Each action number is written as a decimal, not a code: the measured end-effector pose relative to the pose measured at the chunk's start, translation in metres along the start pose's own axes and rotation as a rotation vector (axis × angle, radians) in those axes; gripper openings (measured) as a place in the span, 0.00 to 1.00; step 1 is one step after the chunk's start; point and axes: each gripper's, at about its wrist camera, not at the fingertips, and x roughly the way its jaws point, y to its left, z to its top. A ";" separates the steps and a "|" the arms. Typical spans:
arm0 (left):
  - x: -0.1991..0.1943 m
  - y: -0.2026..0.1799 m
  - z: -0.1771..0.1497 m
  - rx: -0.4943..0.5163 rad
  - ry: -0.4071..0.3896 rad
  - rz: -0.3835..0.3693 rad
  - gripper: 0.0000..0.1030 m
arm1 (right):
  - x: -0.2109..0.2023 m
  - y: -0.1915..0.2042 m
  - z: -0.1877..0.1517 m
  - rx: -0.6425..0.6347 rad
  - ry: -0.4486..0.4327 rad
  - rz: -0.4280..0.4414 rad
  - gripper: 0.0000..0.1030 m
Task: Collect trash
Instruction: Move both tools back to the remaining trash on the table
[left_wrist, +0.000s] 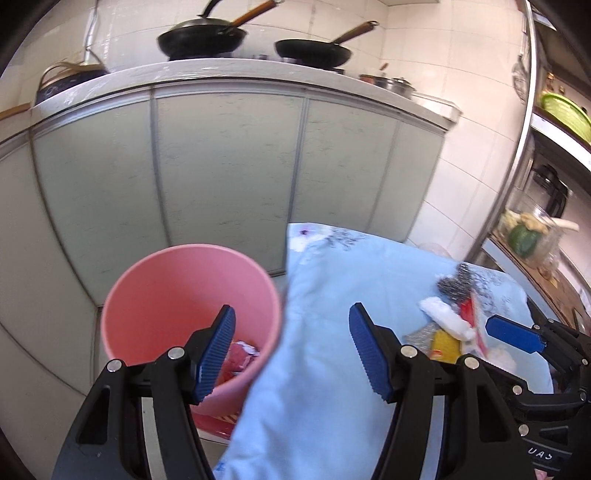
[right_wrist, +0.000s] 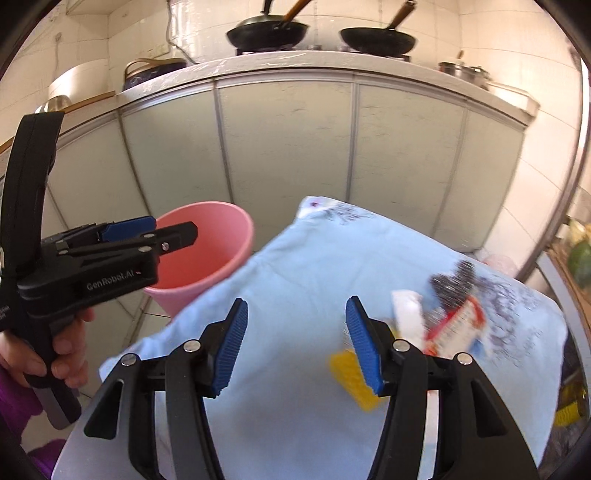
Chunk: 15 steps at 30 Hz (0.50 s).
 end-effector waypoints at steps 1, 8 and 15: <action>0.000 -0.007 0.000 0.015 0.000 -0.009 0.61 | -0.006 -0.008 -0.007 0.015 -0.002 -0.016 0.54; 0.006 -0.063 -0.002 0.096 0.028 -0.079 0.61 | -0.037 -0.064 -0.049 0.135 0.013 -0.111 0.55; 0.026 -0.113 0.004 0.162 0.075 -0.166 0.61 | -0.047 -0.106 -0.076 0.234 0.020 -0.147 0.55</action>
